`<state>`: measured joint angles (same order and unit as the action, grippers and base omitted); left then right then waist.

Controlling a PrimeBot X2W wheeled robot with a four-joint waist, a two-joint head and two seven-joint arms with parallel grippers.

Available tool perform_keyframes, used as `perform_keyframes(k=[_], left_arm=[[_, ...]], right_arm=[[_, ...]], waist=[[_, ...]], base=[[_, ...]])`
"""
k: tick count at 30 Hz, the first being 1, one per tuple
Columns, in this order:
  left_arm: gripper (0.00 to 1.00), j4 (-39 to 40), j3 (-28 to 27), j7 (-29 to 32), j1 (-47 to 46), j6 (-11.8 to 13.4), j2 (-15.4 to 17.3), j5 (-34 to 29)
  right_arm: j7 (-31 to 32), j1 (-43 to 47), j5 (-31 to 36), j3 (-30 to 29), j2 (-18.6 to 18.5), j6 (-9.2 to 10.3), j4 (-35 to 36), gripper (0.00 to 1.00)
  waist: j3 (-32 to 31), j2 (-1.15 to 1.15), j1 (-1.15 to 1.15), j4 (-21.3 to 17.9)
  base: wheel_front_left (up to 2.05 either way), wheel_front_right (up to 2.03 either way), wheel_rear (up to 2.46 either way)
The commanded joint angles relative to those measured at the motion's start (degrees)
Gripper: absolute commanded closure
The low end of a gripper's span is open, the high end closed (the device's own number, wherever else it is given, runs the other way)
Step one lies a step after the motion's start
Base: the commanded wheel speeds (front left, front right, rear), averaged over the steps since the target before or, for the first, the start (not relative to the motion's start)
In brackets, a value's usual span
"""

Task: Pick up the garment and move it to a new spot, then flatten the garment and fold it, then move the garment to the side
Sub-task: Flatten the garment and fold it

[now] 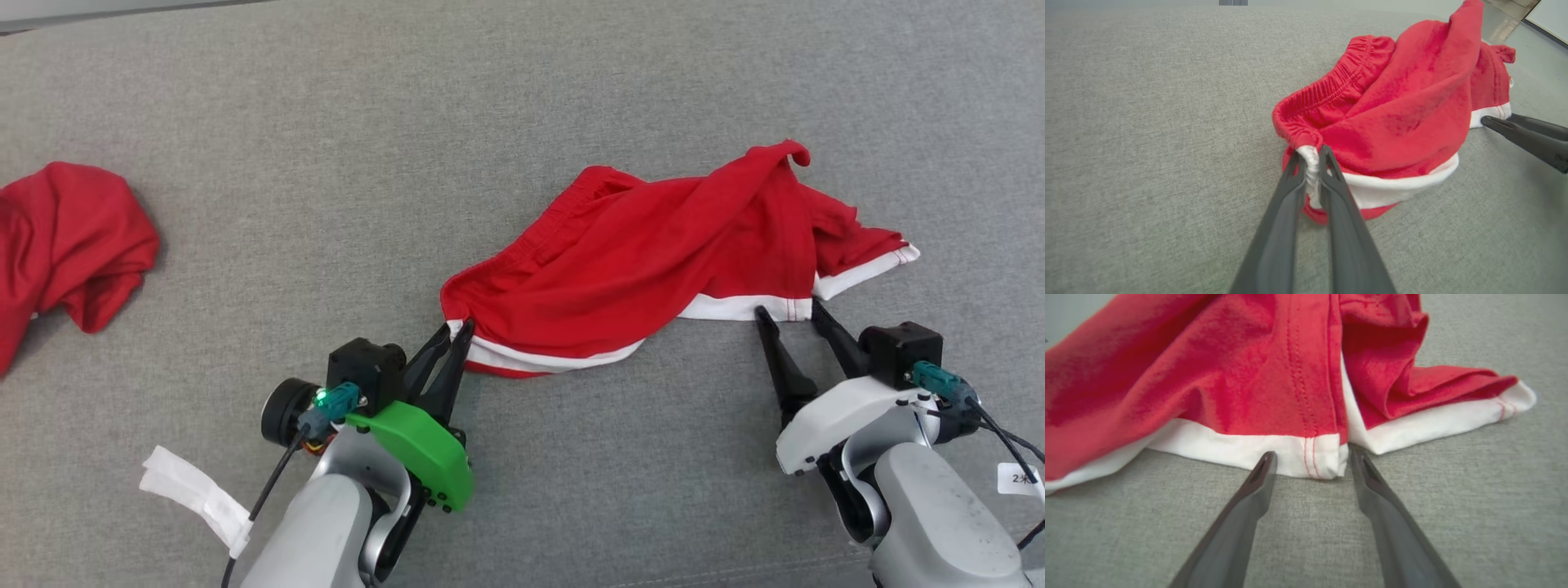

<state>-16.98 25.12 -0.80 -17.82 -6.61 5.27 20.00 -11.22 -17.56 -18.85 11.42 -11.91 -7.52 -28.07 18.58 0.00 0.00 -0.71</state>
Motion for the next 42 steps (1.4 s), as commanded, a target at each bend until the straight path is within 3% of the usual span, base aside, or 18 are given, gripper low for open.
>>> perform_keyframes(k=[1, 8, 15, 21, 29, 37, 42], left_arm=[[1.00, 0.2, -0.1, -0.5, -1.2, 0.1, 0.2, -0.7], [1.00, 4.0, -0.9, -4.1, -0.9, 1.5, 0.6, -1.0], [1.00, 15.2, -3.9, -7.5, -2.1, 4.4, 3.3, -3.0], [1.00, 26.1, -6.4, -7.5, -5.0, 6.3, 5.2, -4.7], [1.00, 38.7, -8.4, -5.8, -12.0, 6.4, 7.1, -6.2], [1.00, 37.2, -8.8, -3.0, -16.3, 5.6, 7.2, -4.2], [1.00, 28.4, -8.2, -3.7, -21.0, 3.5, 5.6, -1.3]], right_arm=[[-0.6, -1.0, -0.8, 0.4, -0.3, 0.06, -0.9, 1.00], [-3.3, -1.2, -2.2, 1.6, -1.8, 0.06, 2.6, 1.00], [-3.7, -1.0, -0.7, -1.3, -4.6, 0.06, 18.5, 1.00], [0.8, -2.8, 2.2, -7.0, -6.8, 0.07, 32.7, 1.00], [8.5, -5.4, 3.0, -14.3, -7.4, 0.08, 47.1, 1.00], [12.6, -7.9, 1.0, -15.7, -7.3, 0.08, 48.2, 1.00], [13.2, -12.9, -1.1, -14.9, -7.7, 0.08, 42.7, 1.00]], waist=[[0.7, 0.00, 0.00, 0.8], [-0.5, 0.00, 0.00, 0.4], [-3.5, 0.00, 0.00, -1.0], [-6.7, 0.00, 0.00, -1.2], [-9.6, 0.00, 0.00, -0.3], [-8.4, 0.00, 0.00, -0.3], [-4.6, 0.00, 0.00, -0.5]], base=[[0.00, 0.00, 0.00], [0.00, 0.00, 0.00], [0.00, 0.00, 0.00], [0.00, 0.00, 0.00], [0.00, 0.00, 0.00], [0.00, 0.00, 0.00], [0.00, 0.00, 0.00]])
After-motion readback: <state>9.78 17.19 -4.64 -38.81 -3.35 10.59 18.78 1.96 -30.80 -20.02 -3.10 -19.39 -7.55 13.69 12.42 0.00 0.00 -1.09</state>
